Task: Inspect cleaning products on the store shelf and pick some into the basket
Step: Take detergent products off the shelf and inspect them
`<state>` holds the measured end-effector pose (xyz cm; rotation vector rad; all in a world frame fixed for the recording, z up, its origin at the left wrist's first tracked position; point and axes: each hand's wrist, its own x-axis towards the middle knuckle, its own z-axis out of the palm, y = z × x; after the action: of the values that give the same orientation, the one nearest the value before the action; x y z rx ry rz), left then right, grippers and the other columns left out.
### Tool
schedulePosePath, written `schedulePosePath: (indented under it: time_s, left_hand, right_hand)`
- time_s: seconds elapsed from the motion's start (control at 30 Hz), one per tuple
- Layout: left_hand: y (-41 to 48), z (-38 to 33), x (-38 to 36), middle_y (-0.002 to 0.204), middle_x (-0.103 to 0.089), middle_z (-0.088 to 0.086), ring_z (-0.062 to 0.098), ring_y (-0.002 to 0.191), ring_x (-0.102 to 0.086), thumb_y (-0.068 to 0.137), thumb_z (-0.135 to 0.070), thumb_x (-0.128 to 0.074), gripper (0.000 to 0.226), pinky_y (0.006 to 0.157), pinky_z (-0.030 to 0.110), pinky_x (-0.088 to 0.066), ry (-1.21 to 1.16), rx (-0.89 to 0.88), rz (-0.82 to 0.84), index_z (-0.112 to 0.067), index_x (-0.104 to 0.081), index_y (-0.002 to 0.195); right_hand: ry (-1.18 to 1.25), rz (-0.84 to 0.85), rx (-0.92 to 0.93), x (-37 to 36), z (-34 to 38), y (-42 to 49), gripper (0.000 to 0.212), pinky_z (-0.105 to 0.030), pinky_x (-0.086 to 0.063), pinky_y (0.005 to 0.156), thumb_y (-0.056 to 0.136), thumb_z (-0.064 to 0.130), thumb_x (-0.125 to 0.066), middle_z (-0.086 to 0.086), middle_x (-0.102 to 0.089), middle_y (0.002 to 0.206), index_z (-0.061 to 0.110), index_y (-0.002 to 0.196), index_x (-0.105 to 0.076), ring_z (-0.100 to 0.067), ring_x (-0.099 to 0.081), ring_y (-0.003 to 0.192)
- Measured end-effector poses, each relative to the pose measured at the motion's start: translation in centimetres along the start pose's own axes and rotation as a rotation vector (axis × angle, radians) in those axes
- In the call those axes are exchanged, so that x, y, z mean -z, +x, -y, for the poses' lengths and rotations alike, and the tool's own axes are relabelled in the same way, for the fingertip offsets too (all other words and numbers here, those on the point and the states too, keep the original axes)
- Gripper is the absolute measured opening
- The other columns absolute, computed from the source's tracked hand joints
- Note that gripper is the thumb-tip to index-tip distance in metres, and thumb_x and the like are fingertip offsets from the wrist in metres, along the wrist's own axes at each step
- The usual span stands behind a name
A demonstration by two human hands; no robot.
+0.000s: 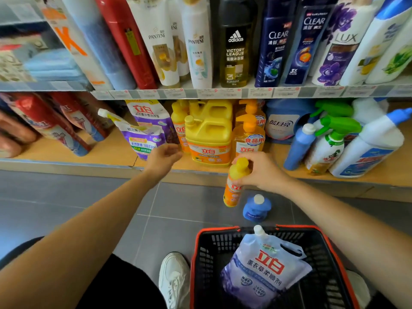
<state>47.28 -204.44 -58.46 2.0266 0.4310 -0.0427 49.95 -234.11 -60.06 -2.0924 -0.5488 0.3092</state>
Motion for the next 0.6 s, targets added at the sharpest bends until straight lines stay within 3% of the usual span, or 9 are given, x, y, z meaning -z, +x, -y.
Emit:
schedulePosePath:
  time_s: [0.13, 0.2, 0.3, 0.37, 0.47, 0.6]
  left_hand:
    - [4.1, 1.2, -0.4, 0.134, -0.060, 0.009, 0.030, 0.118, -0.061, 0.099, -0.020, -0.065, 0.052, 0.076, 0.027, -0.055, -0.041, -0.039, -0.075, -0.013, -0.047, 0.147]
    - [5.8, 1.8, -0.8, 0.132, -0.061, 0.000, 0.024, 0.120, -0.059, 0.099, -0.017, -0.064, 0.054, 0.071, 0.022, -0.056, -0.093, -0.073, -0.105, -0.016, -0.043, 0.149]
    - [8.0, 2.5, -1.5, 0.129, -0.061, -0.011, 0.012, 0.120, -0.058, 0.099, -0.017, -0.064, 0.053, 0.096, 0.032, -0.055, -0.108, -0.138, -0.088, -0.019, -0.043, 0.148]
    - [9.4, 3.0, -2.2, 0.139, -0.060, -0.007, 0.013, 0.126, -0.057, 0.100, -0.020, -0.063, 0.052, 0.106, 0.036, -0.050, -0.105, -0.163, -0.056, -0.019, -0.043, 0.149]
    - [11.0, 3.4, -2.7, 0.148, -0.054, -0.001, 0.019, 0.135, -0.052, 0.101, -0.028, -0.061, 0.060, 0.110, 0.041, -0.047, -0.117, -0.123, -0.058, -0.021, -0.034, 0.154]
    - [11.3, 4.4, -3.3, 0.135, -0.064, 0.002, 0.018, 0.122, -0.061, 0.100, -0.031, -0.063, 0.048, 0.104, 0.042, -0.053, -0.082, -0.156, -0.095, -0.016, -0.048, 0.143]
  right_hand:
    - [-0.079, 0.129, -0.051, -3.2, -3.6, 1.9, 0.038, -0.050, -0.054, 0.082, 0.062, 0.021, -0.092, 0.001, -0.071, 0.092, 0.019, 0.093, -0.071, -0.020, -0.066, 0.090]
    - [-0.087, 0.142, -0.098, -4.7, -5.4, 2.3, 0.040, -0.047, -0.055, 0.085, 0.062, 0.017, -0.093, 0.000, -0.072, 0.096, 0.017, 0.097, -0.073, -0.021, -0.066, 0.092]
    - [-0.050, 0.147, -0.185, -6.7, -7.5, 2.3, 0.045, -0.041, -0.053, 0.090, 0.063, 0.011, -0.093, -0.002, -0.072, 0.105, 0.018, 0.103, -0.074, -0.022, -0.066, 0.101]
    - [-0.032, 0.142, -0.213, -7.7, -8.7, 2.2, 0.046, -0.037, -0.051, 0.089, 0.064, 0.010, -0.092, -0.002, -0.070, 0.107, 0.020, 0.105, -0.073, -0.021, -0.065, 0.103]
    - [-0.056, 0.109, -0.229, -8.4, -9.3, 2.2, 0.049, -0.033, -0.048, 0.088, 0.065, 0.013, -0.092, -0.002, -0.067, 0.110, 0.023, 0.109, -0.072, -0.020, -0.062, 0.105]
    - [-0.090, 0.096, -0.215, -8.4, -9.5, 1.9, 0.050, -0.036, -0.050, 0.090, 0.064, 0.017, -0.091, -0.001, -0.069, 0.111, 0.024, 0.110, -0.072, -0.019, -0.062, 0.104]
